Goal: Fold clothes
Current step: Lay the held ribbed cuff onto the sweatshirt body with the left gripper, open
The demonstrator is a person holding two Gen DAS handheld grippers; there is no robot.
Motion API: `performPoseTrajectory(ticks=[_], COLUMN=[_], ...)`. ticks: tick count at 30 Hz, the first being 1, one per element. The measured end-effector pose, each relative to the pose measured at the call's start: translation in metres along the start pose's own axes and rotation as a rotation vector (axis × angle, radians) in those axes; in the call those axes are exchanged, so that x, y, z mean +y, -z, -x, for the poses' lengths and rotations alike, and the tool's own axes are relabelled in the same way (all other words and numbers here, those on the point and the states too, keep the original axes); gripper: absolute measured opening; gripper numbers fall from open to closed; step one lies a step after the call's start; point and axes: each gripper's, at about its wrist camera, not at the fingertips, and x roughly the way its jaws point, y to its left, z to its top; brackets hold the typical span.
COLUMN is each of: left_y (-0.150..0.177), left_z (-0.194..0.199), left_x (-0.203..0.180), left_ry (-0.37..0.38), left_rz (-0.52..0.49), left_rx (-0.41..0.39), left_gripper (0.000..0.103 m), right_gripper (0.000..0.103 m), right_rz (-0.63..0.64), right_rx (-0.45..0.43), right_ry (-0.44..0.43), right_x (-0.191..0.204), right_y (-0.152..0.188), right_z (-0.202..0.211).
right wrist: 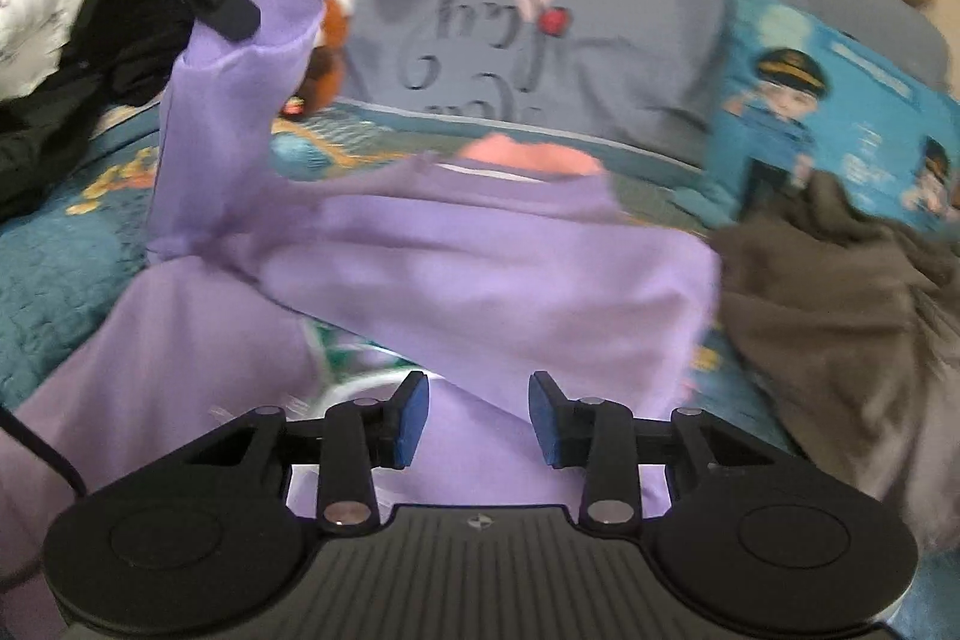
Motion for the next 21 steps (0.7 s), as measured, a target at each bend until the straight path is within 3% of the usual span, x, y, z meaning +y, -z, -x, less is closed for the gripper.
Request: performPoseTrajectory(ticks=[9, 21], left_y=[-0.009, 0.002], left_z=[-0.027, -0.052], left_x=[-0.089, -0.126], left_ry=[0.072, 0.033], left_rz=[-0.045, 0.037], left_rx=[0.052, 0.132], left_gripper=[0.018, 0.018], right_gripper=[0.037, 0.039], right_rz=[-0.136, -0.306], right_rx=[-0.030, -0.042], right_ry=[0.068, 0.058], right_x=[-0.055, -0.088], right_y=[0.025, 0.033], right_z=[0.022, 0.023])
